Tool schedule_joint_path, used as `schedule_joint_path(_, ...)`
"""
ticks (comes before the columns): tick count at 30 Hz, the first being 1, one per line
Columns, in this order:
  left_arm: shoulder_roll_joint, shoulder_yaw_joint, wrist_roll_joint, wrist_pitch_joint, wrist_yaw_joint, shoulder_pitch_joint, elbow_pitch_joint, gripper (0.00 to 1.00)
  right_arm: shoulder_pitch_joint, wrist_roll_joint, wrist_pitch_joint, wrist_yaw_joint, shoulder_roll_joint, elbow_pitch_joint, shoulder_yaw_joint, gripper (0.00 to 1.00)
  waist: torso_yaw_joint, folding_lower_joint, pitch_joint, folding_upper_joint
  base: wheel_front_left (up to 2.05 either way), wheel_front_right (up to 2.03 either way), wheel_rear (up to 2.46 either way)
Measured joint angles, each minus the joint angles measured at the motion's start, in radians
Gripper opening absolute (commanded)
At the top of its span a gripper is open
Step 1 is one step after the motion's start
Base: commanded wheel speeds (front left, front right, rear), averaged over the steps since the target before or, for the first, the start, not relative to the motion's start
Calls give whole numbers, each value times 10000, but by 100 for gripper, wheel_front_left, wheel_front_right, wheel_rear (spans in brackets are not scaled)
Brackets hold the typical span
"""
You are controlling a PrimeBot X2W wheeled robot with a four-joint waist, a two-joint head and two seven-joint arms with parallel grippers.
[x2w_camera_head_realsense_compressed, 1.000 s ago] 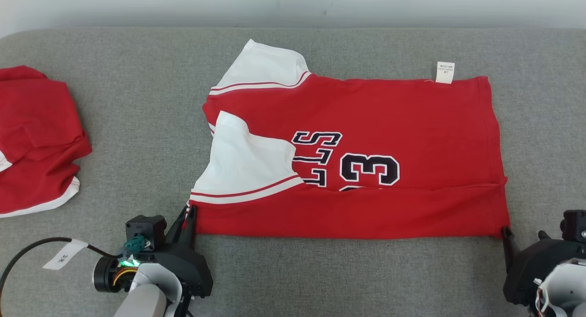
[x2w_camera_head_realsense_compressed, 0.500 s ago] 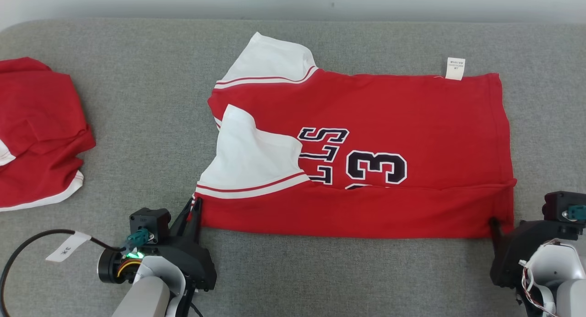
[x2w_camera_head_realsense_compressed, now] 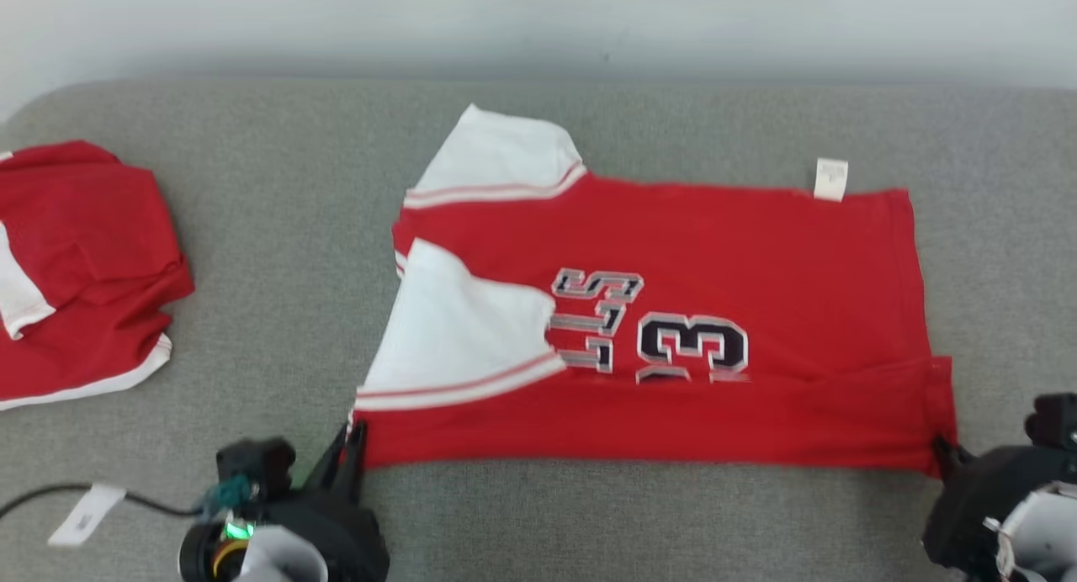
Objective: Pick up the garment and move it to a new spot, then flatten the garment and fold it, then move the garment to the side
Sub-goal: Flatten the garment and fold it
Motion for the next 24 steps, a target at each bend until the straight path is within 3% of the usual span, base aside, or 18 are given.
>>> schedule_joint_path(7, 286, 150, -451, 640, 165, 1511, -1467, 0, 876, 326, 481, 2, 8, -757, -326, 0, 5, 0, -575, -1, 0, 0, 0)
schedule_joint_path(15, 811, -15, -426, 1549, 821, 3302, -3624, 0, 2661, 1170, 1444, 0, 4, -1676, -451, 0, 231, -3, -1065, -1, 0, 0, 0)
schedule_joint_path(21, 932, -107, -349, 1726, 1166, 3879, -4207, 0, 3419, 1662, 1649, 0, -6, -1923, -196, 0, 270, -3, -1049, -1, 0, 0, 0)
schedule_joint_path(22, 917, -98, -349, 1716, 1235, 3910, -4213, 33, 3426, 1699, 1649, 0, -8, -1873, -121, 0, 252, -3, -1030, -1, 0, 0, 0)
schedule_joint_path(24, 920, -142, -341, 1764, 1258, 3945, -4188, 100, 3440, 1814, 1603, 0, -2, -1714, 35, 100, 218, -3, -988, -1, 0, 0, 0)
